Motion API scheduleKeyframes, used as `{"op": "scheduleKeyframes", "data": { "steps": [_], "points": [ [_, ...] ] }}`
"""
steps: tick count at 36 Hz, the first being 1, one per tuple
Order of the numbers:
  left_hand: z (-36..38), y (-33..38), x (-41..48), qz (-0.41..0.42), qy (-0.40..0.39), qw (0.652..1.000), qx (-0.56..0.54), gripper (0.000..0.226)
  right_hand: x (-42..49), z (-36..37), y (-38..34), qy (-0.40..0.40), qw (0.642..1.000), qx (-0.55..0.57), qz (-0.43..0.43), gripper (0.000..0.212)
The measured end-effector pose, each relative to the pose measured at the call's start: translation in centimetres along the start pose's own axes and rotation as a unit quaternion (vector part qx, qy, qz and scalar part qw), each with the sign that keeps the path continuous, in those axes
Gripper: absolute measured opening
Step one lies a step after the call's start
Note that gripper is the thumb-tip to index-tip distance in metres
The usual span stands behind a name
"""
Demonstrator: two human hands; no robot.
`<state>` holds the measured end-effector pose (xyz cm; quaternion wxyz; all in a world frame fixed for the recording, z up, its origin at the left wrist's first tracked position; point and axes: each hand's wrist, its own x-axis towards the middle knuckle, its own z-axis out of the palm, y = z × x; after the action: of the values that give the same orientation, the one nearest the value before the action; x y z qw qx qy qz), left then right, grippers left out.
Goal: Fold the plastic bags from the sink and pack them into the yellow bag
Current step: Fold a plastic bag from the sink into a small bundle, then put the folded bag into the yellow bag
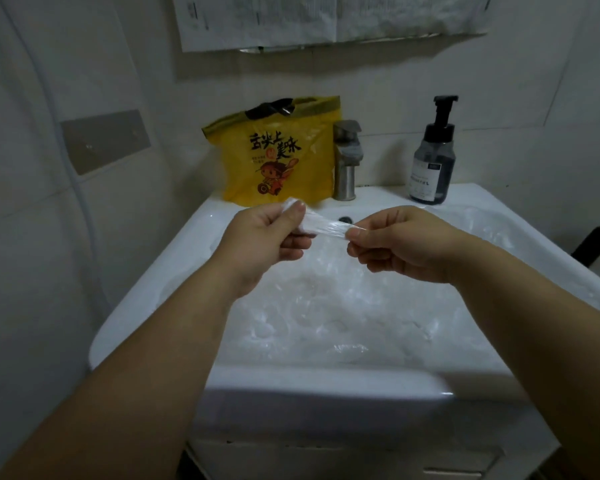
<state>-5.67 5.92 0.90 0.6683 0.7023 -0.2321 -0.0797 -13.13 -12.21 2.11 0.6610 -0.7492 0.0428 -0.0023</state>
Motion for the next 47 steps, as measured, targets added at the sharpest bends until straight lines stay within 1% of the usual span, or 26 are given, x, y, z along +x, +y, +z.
{"op": "scheduleKeyframes", "data": {
  "steps": [4,7,10,13,16,18,19,22,24,27,30,33,35,37,40,41,42,43,47],
  "points": [
    [-0.6,1.3,0.6,0.044,0.021,0.998,0.048,0.021,0.4,-0.1,-1.9,0.009,0.999,-0.041,-0.015,0.009],
    [-1.0,2.5,1.7,0.063,0.055,0.995,0.049,0.016,1.3,0.2,-3.5,0.028,0.996,-0.073,-0.041,0.010],
    [-1.5,3.5,2.9,0.050,0.070,0.996,0.034,0.012,2.5,0.4,-4.8,0.069,0.991,-0.088,-0.074,0.012],
    [-2.2,4.4,4.4,0.065,0.083,0.994,0.033,0.019,4.0,0.3,-6.0,0.120,0.982,-0.097,-0.105,0.016],
    [-3.3,5.7,6.9,0.092,0.149,0.984,0.035,0.026,5.6,-0.2,-7.7,0.144,0.978,-0.077,-0.126,0.011],
    [-3.9,6.5,9.0,0.110,0.192,0.974,0.040,0.026,6.9,-0.8,-8.5,0.148,0.978,-0.077,-0.127,0.020],
    [-4.1,6.8,9.6,0.118,0.209,0.970,0.046,0.023,7.3,-1.0,-8.6,0.148,0.978,-0.080,-0.123,0.024],
    [-4.5,7.5,12.4,0.144,0.255,0.952,0.093,0.009,8.9,-1.9,-8.9,0.141,0.980,-0.084,-0.112,0.024],
    [-4.5,8.0,14.0,0.158,0.269,0.938,0.151,0.009,9.9,-2.3,-9.0,0.135,0.981,-0.090,-0.108,0.023],
    [-4.4,8.5,16.4,0.166,0.281,0.917,0.230,0.009,11.5,-2.8,-9.0,0.124,0.982,-0.095,-0.109,0.018],
    [-4.5,8.6,18.4,0.170,0.289,0.902,0.274,0.012,12.8,-3.0,-9.1,0.131,0.979,-0.102,-0.122,0.010],
    [-4.5,8.1,20.2,0.162,0.273,0.894,0.317,0.010,14.3,-3.2,-9.1,0.136,0.975,-0.113,-0.137,0.011],
    [-4.6,7.5,21.3,0.147,0.267,0.892,0.333,0.011,15.2,-3.3,-9.1,0.139,0.972,-0.123,-0.143,0.015],
    [-4.4,7.3,22.3,0.127,0.235,0.887,0.377,0.018,15.9,-3.3,-9.1,0.139,0.970,-0.130,-0.150,0.017],
    [-3.4,7.4,23.1,0.031,0.146,0.857,0.493,0.023,16.9,-3.2,-8.9,0.143,0.968,-0.137,-0.153,0.016],
    [-3.0,7.6,23.0,0.006,0.128,0.850,0.511,0.027,17.0,-3.2,-8.9,0.143,0.968,-0.140,-0.153,0.015],
    [-2.7,7.8,22.8,-0.002,0.126,0.847,0.516,0.031,17.1,-3.1,-8.9,0.143,0.967,-0.143,-0.154,0.014],
    [-2.5,8.1,22.6,0.007,0.138,0.849,0.510,0.032,17.0,-3.1,-8.8,0.143,0.966,-0.145,-0.157,0.012],
    [-2.8,8.1,20.1,0.108,0.230,0.872,0.418,0.040,16.1,-2.5,-8.5,0.150,0.965,-0.146,-0.157,0.010]
  ]
}}
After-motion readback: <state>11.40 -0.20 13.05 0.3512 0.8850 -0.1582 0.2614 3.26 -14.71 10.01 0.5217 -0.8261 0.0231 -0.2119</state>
